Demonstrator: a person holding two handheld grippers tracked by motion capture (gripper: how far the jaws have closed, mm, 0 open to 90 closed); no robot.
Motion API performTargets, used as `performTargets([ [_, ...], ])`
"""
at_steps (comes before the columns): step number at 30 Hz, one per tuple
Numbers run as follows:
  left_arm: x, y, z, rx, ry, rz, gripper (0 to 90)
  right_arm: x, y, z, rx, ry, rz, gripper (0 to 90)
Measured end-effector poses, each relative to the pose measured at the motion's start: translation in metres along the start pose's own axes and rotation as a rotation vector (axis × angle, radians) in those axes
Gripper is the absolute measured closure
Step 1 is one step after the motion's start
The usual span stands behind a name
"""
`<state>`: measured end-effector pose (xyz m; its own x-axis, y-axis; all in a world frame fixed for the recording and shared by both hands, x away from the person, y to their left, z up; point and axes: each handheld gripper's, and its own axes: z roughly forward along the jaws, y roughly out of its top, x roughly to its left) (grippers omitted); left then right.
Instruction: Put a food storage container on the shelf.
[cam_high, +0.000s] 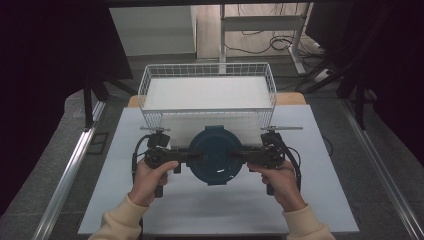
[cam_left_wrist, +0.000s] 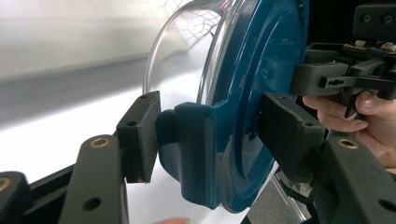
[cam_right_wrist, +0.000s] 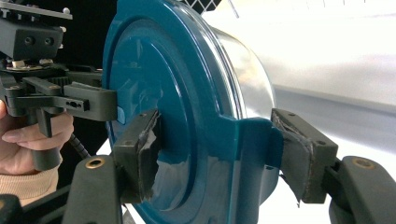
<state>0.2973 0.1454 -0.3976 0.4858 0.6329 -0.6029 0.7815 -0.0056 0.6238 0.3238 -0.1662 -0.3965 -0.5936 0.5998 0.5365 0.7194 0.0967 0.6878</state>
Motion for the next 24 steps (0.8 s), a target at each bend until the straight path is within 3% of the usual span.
performTargets([
  [24, -0.010, 0.053, -0.019, -0.038, -0.025, 0.016, 40.8, 0.018, 0.060, -0.013, -0.029, -0.014, -0.056, 35.6],
])
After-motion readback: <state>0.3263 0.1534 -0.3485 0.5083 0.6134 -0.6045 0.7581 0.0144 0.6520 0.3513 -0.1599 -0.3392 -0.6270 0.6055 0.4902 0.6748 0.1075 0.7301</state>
